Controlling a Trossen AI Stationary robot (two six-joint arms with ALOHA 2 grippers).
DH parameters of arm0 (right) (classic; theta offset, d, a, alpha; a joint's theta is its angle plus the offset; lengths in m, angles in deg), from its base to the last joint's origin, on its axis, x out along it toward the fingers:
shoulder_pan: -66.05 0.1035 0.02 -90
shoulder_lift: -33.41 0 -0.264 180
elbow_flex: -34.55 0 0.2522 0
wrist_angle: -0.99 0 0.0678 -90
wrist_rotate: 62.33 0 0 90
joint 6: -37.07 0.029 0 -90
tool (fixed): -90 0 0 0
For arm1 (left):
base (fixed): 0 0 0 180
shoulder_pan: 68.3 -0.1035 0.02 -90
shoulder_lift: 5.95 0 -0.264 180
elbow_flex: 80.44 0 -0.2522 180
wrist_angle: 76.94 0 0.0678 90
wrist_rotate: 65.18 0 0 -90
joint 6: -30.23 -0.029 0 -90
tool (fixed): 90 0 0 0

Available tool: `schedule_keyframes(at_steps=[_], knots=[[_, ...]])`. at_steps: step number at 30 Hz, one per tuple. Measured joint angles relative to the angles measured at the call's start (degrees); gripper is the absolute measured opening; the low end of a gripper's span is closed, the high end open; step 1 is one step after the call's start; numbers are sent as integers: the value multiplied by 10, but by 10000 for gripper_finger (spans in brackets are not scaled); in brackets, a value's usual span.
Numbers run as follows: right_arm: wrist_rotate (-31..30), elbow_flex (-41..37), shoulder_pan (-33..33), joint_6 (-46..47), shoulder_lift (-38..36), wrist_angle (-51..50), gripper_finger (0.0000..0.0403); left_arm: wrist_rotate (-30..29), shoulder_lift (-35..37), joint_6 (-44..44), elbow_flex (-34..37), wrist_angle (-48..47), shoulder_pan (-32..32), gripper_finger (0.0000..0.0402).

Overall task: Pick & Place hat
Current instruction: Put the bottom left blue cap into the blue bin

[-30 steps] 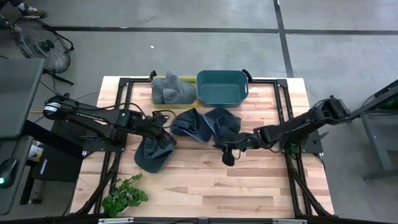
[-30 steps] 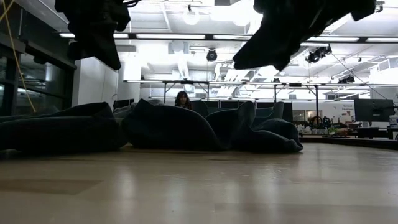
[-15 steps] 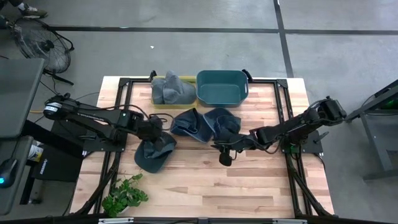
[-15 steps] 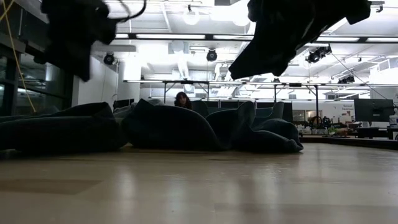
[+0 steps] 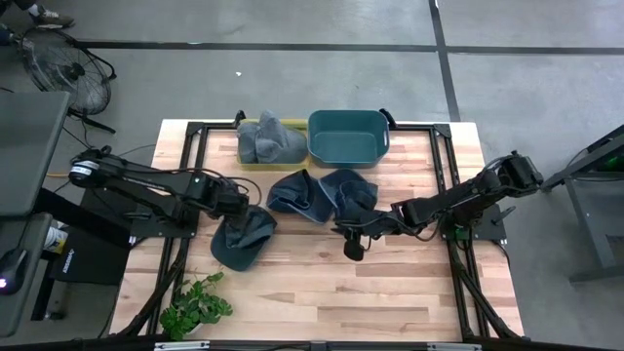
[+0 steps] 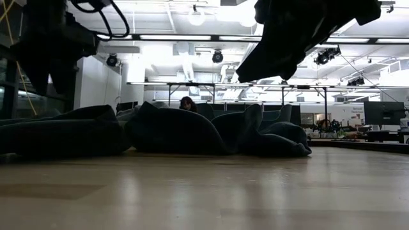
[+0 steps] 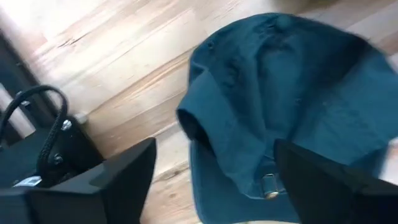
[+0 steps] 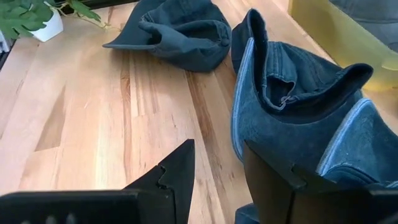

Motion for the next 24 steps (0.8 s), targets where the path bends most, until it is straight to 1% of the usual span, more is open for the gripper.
schedule_keyframes(at_steps=[3, 7, 9, 15, 18, 24], knots=[[5, 0, 0, 0, 0, 0, 129, 5, -2, 1, 20, 3, 0, 347], [6, 0, 0, 0, 0, 0, 129, 19, -2, 24, 66, 25, 0, 349], [7, 0, 0, 0, 0, 0, 129, 30, -1, 37, 87, 42, 0, 346], [9, 0, 0, 0, 0, -1, 129, 61, 3, 41, 124, 149, 0, 334], [10, 0, 0, 1, 0, -1, 129, 64, 2, 50, 143, 179, 0, 327], [20, 0, 0, 21, 0, -6, 129, 69, 2, 102, 173, 227, 0, 307]])
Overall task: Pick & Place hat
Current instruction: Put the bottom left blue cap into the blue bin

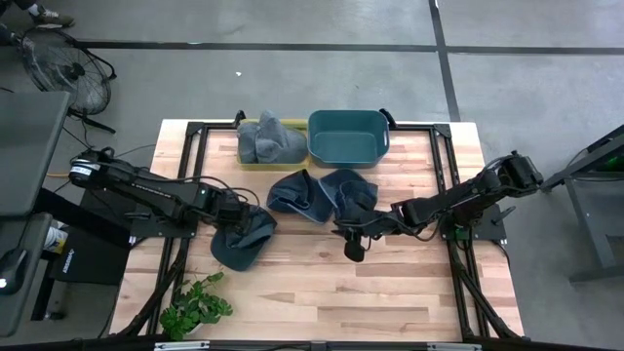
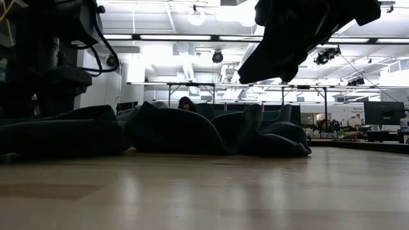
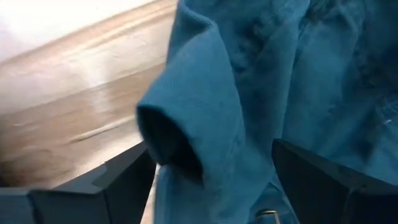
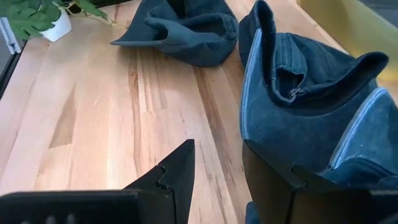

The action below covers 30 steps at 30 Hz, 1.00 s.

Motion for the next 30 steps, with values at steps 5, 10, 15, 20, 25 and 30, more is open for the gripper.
schedule_keyframes(at_steps=[5, 10, 15, 20, 25, 30], knots=[[8, 0, 0, 0, 0, -6, 129, 17, 0, 10, 1, 3, 0, 246], [8, 0, 0, 0, 0, -7, 129, 19, 0, 22, 1, -6, 0, 131], [14, 0, 0, 1, 0, -7, 129, 26, 0, 18, 1, -16, 0, 20], [21, 0, 0, 22, 0, -7, 129, 25, 0, 7, -7, -22, 0, 16], [46, 0, 0, 42, 0, -7, 129, 2, 5, -21, -57, -81, 0, 16], [65, 0, 0, 67, 0, -7, 129, -44, 5, -53, -153, -197, 0, 16]])
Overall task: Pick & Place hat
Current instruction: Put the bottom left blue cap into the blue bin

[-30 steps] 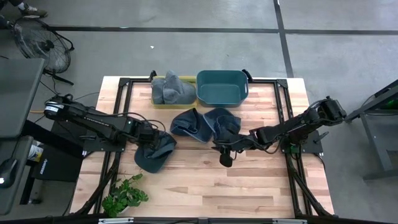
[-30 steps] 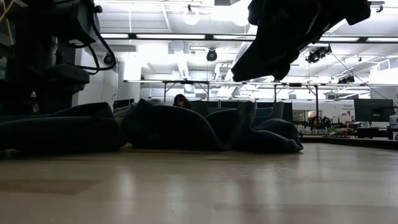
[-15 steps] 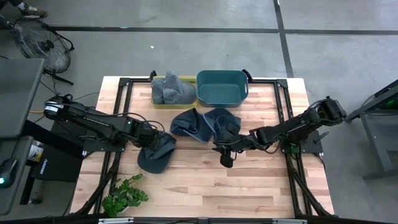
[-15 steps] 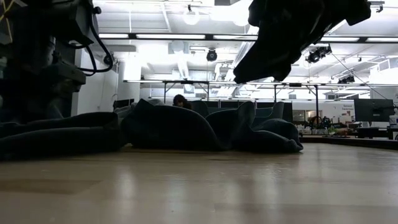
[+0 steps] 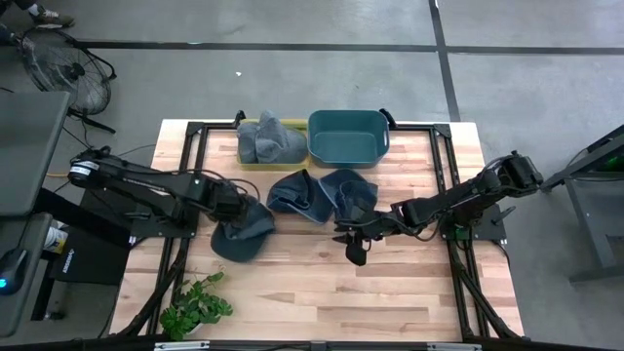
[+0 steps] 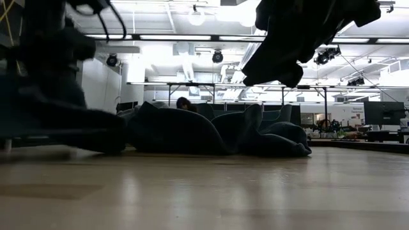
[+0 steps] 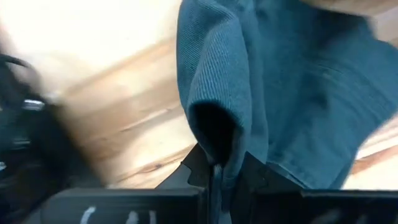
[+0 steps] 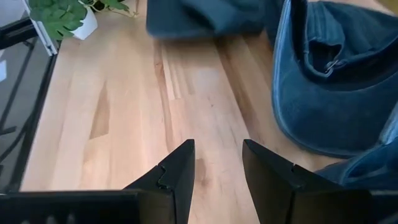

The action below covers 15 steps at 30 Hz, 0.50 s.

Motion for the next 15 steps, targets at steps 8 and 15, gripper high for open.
schedule_keyframes(at_steps=[8, 15], knots=[[4, 0, 0, 5, 0, 2, 129, -88, 0, -42, -175, -121, 0, 16], [4, 0, 0, 5, 0, 3, 129, -187, 0, -84, -303, -148, 0, 16]])
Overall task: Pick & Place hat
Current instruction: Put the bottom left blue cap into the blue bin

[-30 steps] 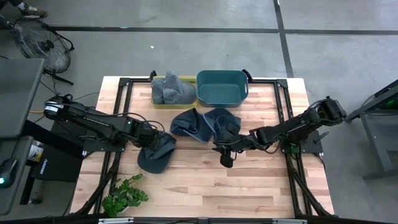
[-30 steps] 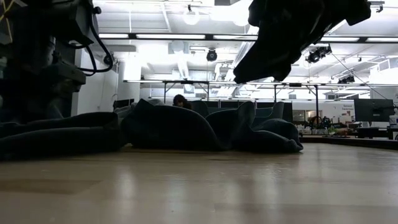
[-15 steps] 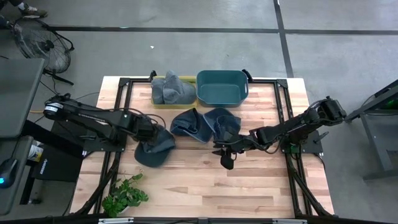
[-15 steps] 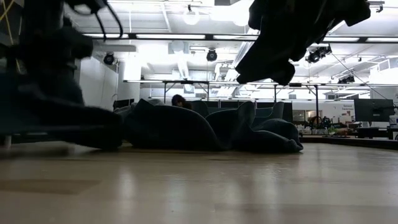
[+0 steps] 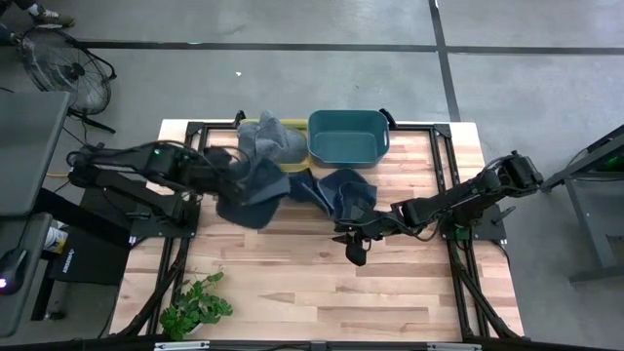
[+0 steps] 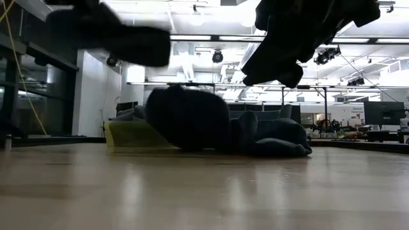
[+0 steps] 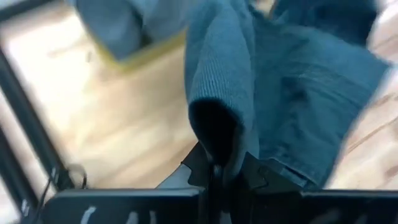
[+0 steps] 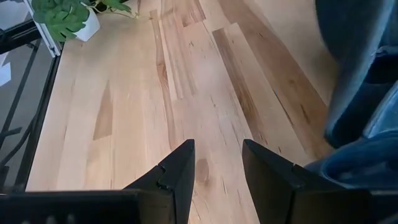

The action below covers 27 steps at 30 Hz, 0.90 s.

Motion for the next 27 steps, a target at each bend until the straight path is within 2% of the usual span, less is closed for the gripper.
schedule_keyframes(at_steps=[4, 8, 13, 18, 24, 27], knots=[[0, 0, 0, 0, 0, 14, 129, -47, 0, -35, -53, 0, 0, 16], [-4, 0, 0, -1, 0, 39, 129, -92, 0, -74, -76, 13, 0, 16], [-13, 0, 0, -14, 0, 86, 129, -178, 0, -199, -76, 123, 0, 16], [-49, 0, -3, -22, -18, 115, 129, -245, -11, -316, -76, 215, 0, 16], [-97, 0, -28, -27, -96, 120, 129, -277, -12, -369, -75, 253, 0, 16], [-100, 0, -44, -56, -148, 115, 129, -267, -11, -424, -46, 337, 0, 16]])
